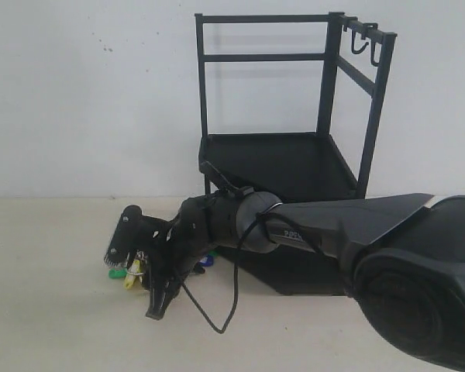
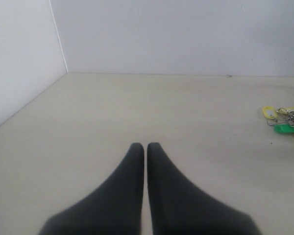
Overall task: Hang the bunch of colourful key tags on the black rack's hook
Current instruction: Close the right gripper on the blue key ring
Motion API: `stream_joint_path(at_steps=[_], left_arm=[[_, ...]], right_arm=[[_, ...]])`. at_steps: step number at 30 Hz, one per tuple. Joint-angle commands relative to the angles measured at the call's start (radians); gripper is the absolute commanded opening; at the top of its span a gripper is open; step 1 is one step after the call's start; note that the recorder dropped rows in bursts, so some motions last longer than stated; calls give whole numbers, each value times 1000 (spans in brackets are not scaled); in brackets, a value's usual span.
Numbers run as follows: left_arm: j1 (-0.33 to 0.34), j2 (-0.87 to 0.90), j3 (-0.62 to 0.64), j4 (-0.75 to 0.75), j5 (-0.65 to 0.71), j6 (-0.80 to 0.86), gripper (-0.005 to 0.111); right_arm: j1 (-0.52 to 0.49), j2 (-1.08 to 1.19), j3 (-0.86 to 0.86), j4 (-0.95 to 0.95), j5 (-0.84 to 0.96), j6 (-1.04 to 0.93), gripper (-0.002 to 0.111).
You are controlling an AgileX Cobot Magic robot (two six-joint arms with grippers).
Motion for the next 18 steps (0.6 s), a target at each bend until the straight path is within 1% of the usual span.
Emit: stream_joint_path(at_steps=[1, 7, 9, 10, 11, 14, 16, 18], left_arm=[[-1, 4, -2, 0, -4, -6, 4], [-1, 4, -2, 0, -4, -6, 4], [-1, 4, -2, 0, -4, -6, 4], [-1, 4, -2, 0, -4, -6, 4], [-1, 4, -2, 0, -4, -6, 4], [-1, 4, -2, 0, -4, -6, 4], [-1, 4, -2, 0, -4, -6, 4], [-1, 4, -2, 0, -4, -6, 4]], right_arm=[[-6, -6, -4, -61, 17, -4, 51], [-6, -2, -4, -62, -14, -4, 51], [-6, 3, -4, -62, -14, -4, 49], [-6, 6, -4, -62, -12, -4, 43], [-6, 13, -4, -62, -3, -4, 33], [-6, 19, -4, -66, 8, -6, 10], [-6, 19, -4, -66, 8, -6, -1], [-6, 19, -4, -66, 8, -6, 0]])
